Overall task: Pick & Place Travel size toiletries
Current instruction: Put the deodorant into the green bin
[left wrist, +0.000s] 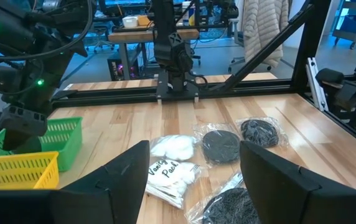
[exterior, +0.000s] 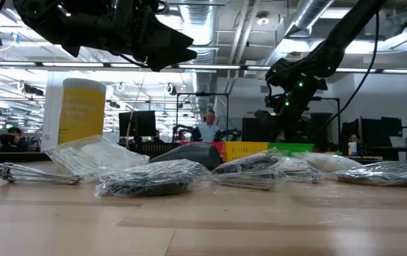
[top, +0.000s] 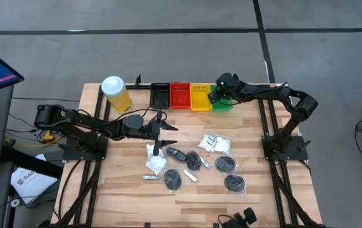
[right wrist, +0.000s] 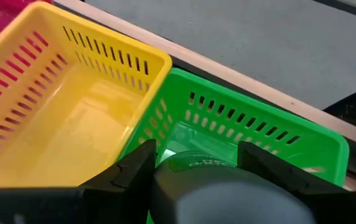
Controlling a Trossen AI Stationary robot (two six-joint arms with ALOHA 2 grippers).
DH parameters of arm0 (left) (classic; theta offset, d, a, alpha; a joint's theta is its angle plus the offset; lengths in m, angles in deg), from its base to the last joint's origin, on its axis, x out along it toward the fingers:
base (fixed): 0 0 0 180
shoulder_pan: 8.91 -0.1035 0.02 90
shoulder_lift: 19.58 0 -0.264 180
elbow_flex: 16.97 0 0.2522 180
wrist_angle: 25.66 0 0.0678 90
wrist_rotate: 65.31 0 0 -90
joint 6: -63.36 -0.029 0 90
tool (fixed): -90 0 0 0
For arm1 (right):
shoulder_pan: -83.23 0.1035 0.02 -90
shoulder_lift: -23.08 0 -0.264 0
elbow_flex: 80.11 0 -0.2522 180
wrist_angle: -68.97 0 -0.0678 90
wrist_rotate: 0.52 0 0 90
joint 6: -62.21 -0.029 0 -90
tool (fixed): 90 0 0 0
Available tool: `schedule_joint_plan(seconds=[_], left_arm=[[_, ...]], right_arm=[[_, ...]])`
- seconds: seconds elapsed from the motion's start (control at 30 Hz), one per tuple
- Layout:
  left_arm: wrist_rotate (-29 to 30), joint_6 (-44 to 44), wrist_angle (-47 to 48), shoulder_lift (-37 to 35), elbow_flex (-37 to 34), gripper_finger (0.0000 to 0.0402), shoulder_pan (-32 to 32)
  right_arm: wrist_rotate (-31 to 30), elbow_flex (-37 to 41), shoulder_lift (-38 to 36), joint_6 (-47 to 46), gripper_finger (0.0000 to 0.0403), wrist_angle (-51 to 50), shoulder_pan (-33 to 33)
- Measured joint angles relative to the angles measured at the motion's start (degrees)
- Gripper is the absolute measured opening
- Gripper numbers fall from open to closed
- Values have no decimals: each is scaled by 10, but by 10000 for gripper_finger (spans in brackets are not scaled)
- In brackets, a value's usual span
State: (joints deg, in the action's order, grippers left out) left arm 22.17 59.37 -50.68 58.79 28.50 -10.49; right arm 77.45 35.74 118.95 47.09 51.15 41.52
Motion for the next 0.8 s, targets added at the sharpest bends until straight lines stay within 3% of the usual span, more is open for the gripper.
schedule_joint_plan(seconds=[0.1,0.33,0.8], left_arm=[[0,0,0,0,0,237,0],[0,0,0,0,0,237,0],[0,0,0,0,0,237,0]], right_arm=[[0,0,-2,0,189,1,0],[0,0,-2,0,267,0,0],[0,0,-2,4,236,0,1]])
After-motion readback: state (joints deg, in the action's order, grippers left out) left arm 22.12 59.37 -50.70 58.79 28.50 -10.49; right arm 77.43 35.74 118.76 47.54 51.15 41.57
